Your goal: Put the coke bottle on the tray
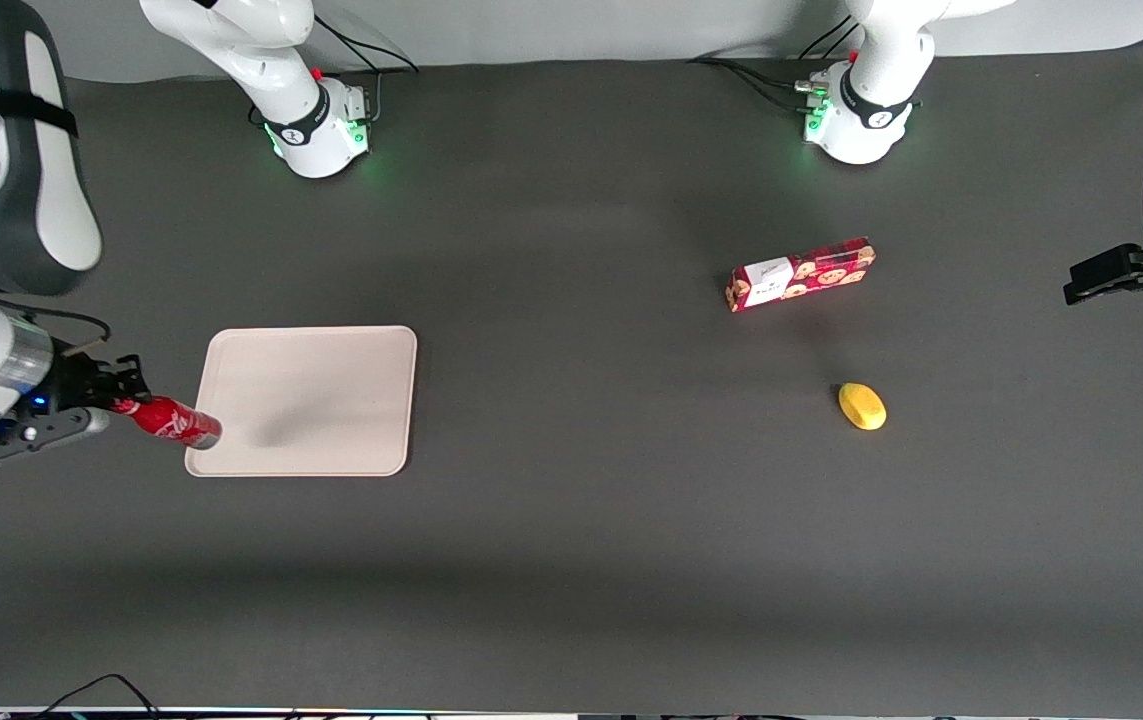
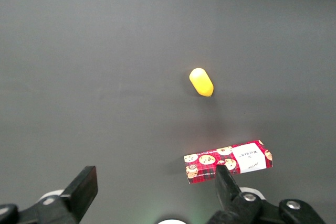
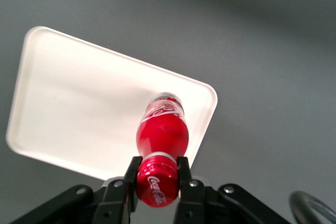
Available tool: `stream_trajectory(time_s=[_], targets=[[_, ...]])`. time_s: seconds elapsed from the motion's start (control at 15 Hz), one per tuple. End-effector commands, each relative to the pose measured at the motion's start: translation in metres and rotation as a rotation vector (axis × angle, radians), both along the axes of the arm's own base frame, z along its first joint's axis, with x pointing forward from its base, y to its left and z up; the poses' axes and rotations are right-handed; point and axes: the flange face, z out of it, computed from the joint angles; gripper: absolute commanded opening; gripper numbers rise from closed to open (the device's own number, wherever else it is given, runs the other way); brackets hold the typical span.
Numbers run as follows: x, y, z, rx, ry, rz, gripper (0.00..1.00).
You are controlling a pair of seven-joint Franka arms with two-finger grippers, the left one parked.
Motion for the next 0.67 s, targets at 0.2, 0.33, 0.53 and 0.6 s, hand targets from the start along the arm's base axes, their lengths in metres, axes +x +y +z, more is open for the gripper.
stream_trajectory(time_s=[0.2,0.33,0.53,0.6], targets=[[-0.005,-0.016,-0.068,0.021,0.051,-0.04,0.0],[-0.008,-0.016,-0.079,0.022,0.063,-0.049,0.02],[-0.012,-0.016,-0.095,0.02,0.043,-0.047,0.03],[-0.013,-0.015,-0.096,0.02,0.041,-0.048,0.05]])
